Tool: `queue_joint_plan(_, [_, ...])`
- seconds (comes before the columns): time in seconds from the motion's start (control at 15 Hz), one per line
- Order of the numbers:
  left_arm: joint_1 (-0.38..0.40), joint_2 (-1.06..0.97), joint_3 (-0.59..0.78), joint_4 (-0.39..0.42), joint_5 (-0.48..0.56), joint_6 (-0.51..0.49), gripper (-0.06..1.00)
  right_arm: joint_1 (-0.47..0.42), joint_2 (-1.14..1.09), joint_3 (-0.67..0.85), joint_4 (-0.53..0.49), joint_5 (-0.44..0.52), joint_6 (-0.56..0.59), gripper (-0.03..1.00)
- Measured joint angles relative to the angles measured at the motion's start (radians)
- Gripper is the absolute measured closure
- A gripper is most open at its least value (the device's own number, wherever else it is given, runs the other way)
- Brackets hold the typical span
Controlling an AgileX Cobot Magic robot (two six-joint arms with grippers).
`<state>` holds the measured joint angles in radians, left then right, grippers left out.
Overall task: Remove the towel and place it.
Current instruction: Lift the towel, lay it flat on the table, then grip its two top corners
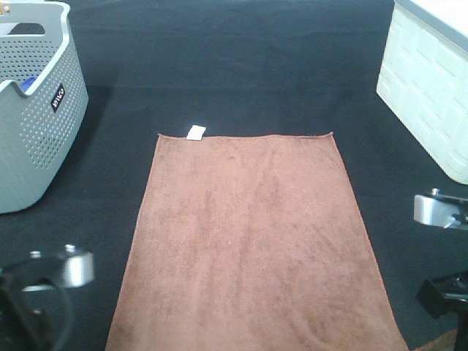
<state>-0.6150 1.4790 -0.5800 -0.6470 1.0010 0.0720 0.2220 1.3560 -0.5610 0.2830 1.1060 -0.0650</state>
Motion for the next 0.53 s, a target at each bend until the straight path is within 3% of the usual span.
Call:
queue_joint_plan(0.2, [-0.079, 0.109, -0.071, 0.053, -0.006, -0.026, 0.94, -0.002, 0.044, 0.0, -0.017, -0.007, -0.028, 0.86])
queue_joint_plan(0.33, [-0.108, 0.137, -0.112, 0.07, 0.006, -0.026, 0.92, -0.003, 0.044, 0.0, -0.037, -0.01, -0.033, 0.73])
queue_joint_plan(0.4, [-0.122, 0.142, -0.129, 0.072, 0.011, -0.028, 0.84, -0.004, 0.044, 0.0, -0.046, -0.011, -0.033, 0.63])
queue_joint_plan(0.53, [-0.149, 0.143, -0.143, 0.072, 0.025, -0.047, 0.59, -0.004, 0.044, 0.0, -0.056, -0.029, -0.027, 0.43])
